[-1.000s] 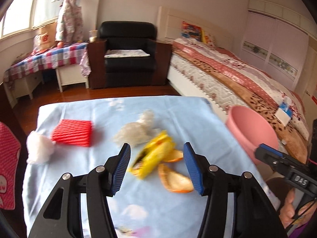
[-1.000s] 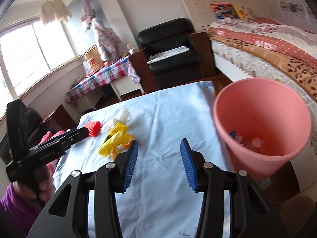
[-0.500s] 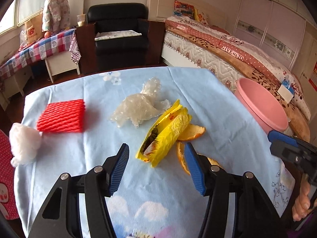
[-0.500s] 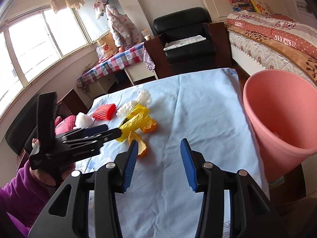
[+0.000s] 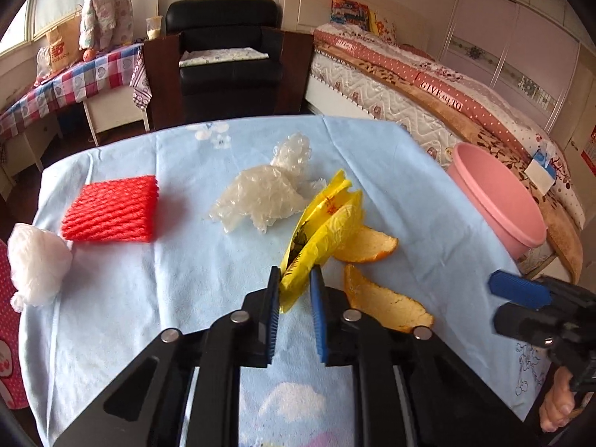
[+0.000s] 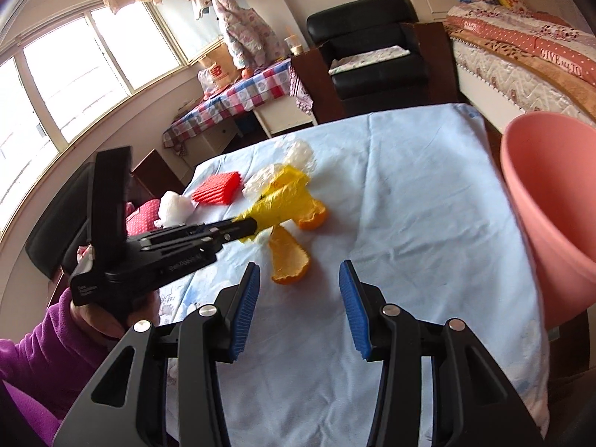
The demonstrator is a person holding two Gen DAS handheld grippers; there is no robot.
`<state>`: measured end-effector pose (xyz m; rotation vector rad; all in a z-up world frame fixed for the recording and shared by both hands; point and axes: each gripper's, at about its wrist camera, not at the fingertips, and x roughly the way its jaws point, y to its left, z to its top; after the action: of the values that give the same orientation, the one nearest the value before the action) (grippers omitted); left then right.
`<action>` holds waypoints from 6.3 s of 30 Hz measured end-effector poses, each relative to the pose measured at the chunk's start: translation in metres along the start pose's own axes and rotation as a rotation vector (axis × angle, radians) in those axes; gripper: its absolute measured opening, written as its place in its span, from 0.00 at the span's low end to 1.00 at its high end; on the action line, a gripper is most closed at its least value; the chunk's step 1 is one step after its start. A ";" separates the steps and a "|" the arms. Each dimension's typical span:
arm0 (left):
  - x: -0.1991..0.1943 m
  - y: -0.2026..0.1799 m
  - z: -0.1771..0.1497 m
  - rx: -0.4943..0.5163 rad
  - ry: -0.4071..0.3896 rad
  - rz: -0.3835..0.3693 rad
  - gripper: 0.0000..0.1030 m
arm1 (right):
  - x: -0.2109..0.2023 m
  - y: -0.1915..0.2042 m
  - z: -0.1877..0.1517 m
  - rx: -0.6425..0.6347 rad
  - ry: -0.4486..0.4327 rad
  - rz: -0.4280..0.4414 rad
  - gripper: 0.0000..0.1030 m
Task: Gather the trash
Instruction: 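Grasp the yellow plastic bag with the left gripper, then grasp an orange peel with the right gripper and lift it, then carry the yellow bag with the left gripper while the right carries the peel to the bucket, then open the left gripper over the bucket while the right releases the orange peel, then move both grippers back over the table toward the white bag and peel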
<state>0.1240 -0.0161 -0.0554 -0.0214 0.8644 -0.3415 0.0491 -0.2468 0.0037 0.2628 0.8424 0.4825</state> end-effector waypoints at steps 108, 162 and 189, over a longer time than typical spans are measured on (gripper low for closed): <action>0.045 -0.238 0.067 0.125 -0.020 -0.138 0.09 | -0.110 -0.173 0.020 0.312 -0.285 -0.457 0.19; -0.005 -0.203 0.072 0.060 -0.152 -0.098 0.43 | -0.117 -0.152 0.017 0.286 -0.335 -0.430 0.48; -0.089 -0.028 0.023 -0.155 -0.249 0.167 0.43 | -0.072 -0.042 0.014 0.102 -0.258 -0.256 0.48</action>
<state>0.0799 -0.0186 0.0294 -0.1321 0.6389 -0.1108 0.0315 -0.3204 0.0419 0.2988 0.6372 0.1615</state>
